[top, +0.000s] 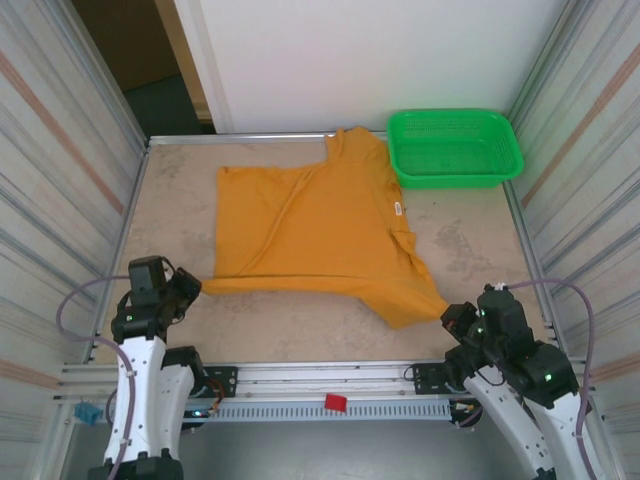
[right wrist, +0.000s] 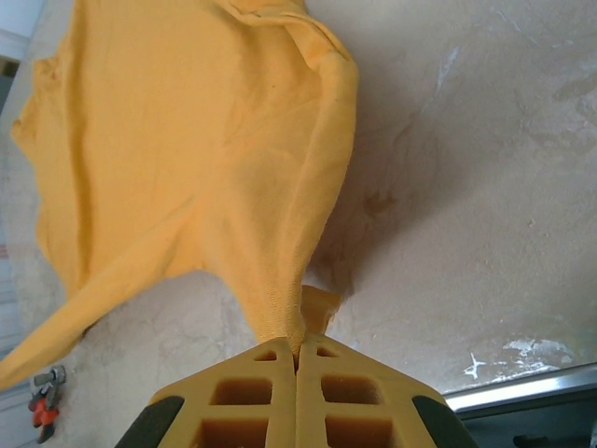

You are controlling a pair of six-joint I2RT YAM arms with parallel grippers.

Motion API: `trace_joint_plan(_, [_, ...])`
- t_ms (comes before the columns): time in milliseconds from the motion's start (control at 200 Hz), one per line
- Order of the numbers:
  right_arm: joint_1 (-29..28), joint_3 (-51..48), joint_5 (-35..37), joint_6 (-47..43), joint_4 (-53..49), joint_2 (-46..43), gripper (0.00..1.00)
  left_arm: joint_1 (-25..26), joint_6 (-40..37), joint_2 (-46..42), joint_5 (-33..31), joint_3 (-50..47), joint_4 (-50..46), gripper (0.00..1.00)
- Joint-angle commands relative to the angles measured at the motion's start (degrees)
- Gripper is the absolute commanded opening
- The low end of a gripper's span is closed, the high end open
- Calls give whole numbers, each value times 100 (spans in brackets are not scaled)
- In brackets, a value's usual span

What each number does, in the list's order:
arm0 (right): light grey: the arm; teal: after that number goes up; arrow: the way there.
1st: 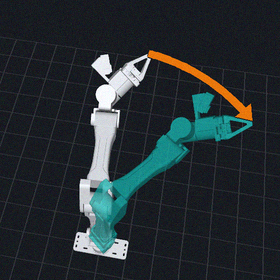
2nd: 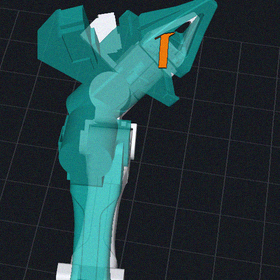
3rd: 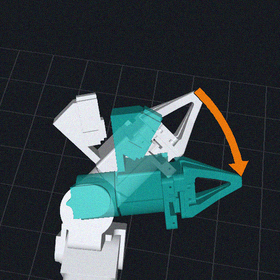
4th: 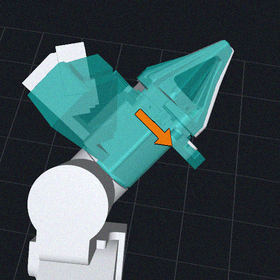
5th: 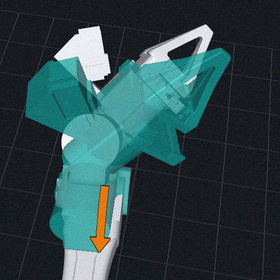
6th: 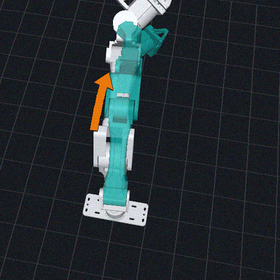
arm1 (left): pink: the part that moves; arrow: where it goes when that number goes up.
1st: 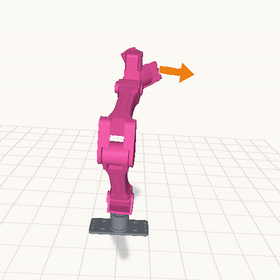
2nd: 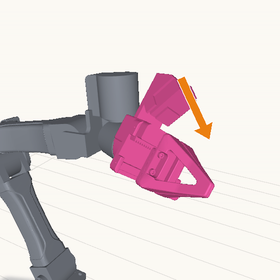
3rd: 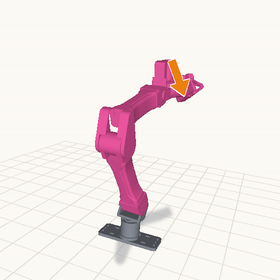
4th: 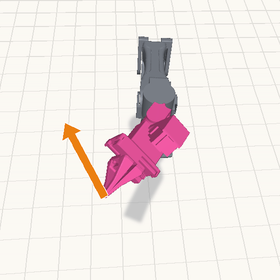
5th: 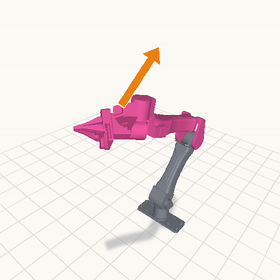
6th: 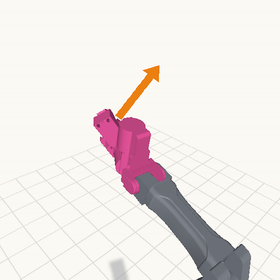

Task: Fold the inside-out t-shirt

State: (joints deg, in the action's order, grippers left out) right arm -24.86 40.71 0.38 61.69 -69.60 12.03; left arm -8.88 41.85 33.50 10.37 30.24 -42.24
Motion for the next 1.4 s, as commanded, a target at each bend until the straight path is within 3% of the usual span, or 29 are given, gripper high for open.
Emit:
trace_joint_plan(0, [-36,-71,156,-110,651,511,0,-38,-174,429,-75,238,582,7])
trace_joint_plan(276, [186,-37,339,-804,2194,2064,0,-70,-728,2139,-28,834,1401,6])
trace_joint_plan(501, [1255,179,-460,-1301,3313,3317,0,-144,-950,3141,-100,1293,1749,6])
trace_joint_plan(681, [1621,501,-678,-1559,3646,4012,0,-165,-1005,3621,-87,1595,1827,6])
trace_joint_plan(827, [1634,438,-832,-1559,3643,3963,0,-205,-1047,3543,-64,1601,1768,5])
trace_joint_plan(1002, [1374,98,-869,-1405,3271,3378,0,-650,-915,3051,92,1407,1762,5])
trace_joint_plan(1253, [-86,-869,-137,-308,2948,2422,0,-1181,-927,2599,381,1117,1635,6])
trace_joint_plan(1283, [-140,-915,-34,-278,2920,2405,11,-1185,-895,2583,407,1034,1653,6])
trace_joint_plan(1353, [-18,-753,144,-471,2810,2531,49,-1181,-814,2540,493,851,1725,6])
trace_joint_plan(1393, [179,-518,205,-680,2737,2671,62,-1182,-765,2520,536,764,1753,6])
